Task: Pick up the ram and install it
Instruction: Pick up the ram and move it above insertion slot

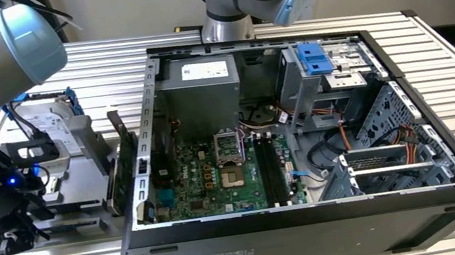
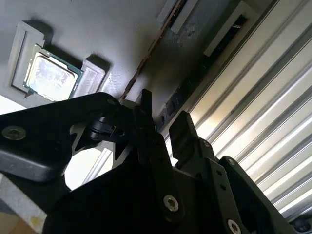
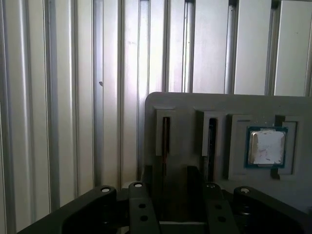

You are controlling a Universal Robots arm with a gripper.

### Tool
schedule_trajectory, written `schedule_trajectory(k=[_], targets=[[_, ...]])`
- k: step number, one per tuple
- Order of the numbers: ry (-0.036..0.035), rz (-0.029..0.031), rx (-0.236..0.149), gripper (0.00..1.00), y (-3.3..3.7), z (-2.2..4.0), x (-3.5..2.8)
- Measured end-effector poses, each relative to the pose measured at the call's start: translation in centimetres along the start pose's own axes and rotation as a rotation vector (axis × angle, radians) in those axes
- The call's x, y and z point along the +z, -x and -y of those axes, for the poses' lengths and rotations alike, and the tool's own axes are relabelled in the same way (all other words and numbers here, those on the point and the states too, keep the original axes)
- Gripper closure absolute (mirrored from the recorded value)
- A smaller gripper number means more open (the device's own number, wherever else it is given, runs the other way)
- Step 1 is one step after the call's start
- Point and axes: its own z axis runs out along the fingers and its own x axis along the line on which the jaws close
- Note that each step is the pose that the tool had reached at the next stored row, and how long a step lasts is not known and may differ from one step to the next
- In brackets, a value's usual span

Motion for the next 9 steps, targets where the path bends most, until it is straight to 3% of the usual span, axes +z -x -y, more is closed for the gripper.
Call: schedule_trajectory(k=[9], targets=[[0.0002,0.0000,-0.004,0.00,-0.01,0.01,0.02]])
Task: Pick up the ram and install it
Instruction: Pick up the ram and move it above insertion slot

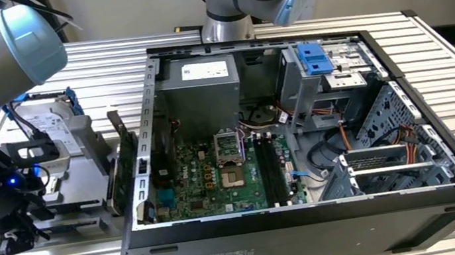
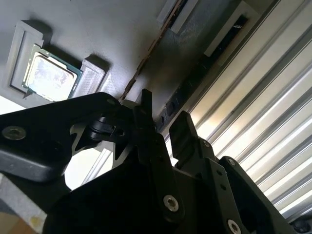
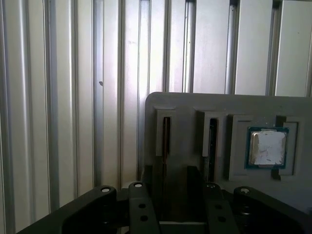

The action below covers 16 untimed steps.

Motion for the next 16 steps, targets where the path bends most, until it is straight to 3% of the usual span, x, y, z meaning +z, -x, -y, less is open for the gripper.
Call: schedule_trajectory(k=[16], targets=[[0.0004,0.0000,-0.007,0.00,0.00,0.00,0.00]])
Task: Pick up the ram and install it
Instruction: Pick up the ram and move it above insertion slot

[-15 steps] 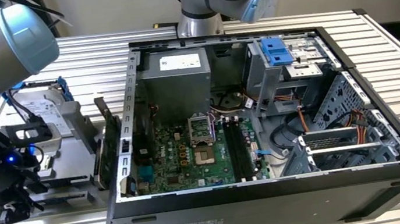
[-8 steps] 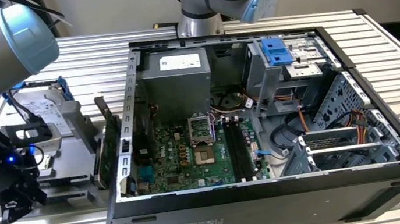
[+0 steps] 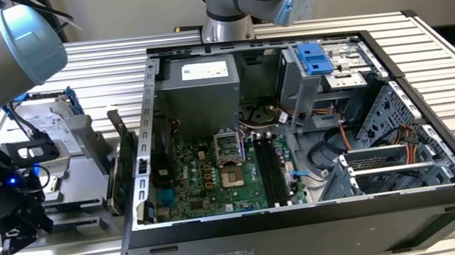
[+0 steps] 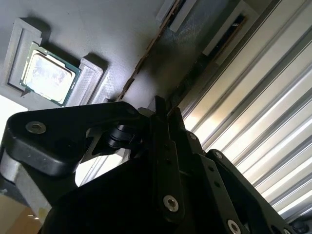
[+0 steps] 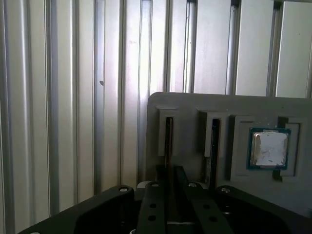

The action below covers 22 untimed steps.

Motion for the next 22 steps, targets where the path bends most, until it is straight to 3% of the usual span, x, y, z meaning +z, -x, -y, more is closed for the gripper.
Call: schedule_trajectory(k=[1,16,22], targets=[[0.0000,0.0001,0.000,1.00,0.00,0.00,0.00],[0.0005,0.0000,-0.011,1.00,0.00,0.00,-0.01],[0.0007,-0.0002,-0.011,1.00,0.02,0.00,-0.29]])
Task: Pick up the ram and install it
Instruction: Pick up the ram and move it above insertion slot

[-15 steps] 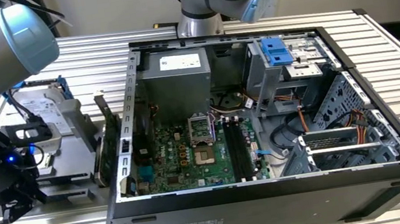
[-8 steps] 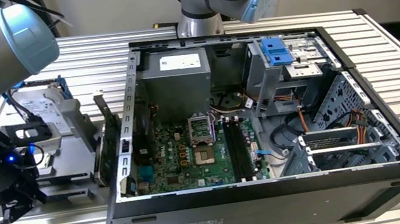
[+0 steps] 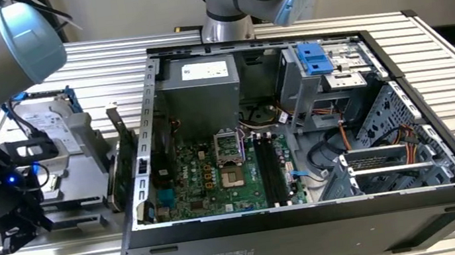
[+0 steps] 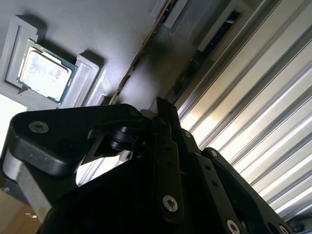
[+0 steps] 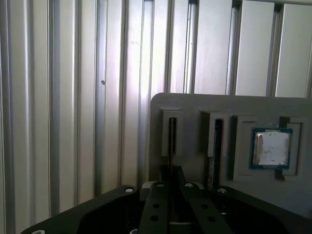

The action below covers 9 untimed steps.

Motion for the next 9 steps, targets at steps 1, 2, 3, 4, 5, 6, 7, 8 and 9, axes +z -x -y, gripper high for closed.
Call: schedule_trajectory(k=[1,2,3,4,5,6,7,8,9], targets=[[0.0000,0.0000,0.000,1.00,0.00,0.00,-0.07],[0.0001,0.0000,0.000,1.00,0.00,0.00,-0.14],[0.0001,-0.0001,0.000,1.00,0.01,0.00,-0.23],[0.0001,0.0000,0.000,1.00,0.02,0.00,-0.32],[0.0001,0.0000,0.000,1.00,0.02,0.00,-0.40],[0.0000,0.0000,0.000,1.00,0.03,0.00,-0.47],[0.0000,0.0000,0.000,1.00,0.03,0.00,-0.54],[0.0000,0.0001,0.000,1.00,0.03,0.00,-0.62],[0.0000,0.0000,0.000,1.00,0.04,0.00,-0.69]])
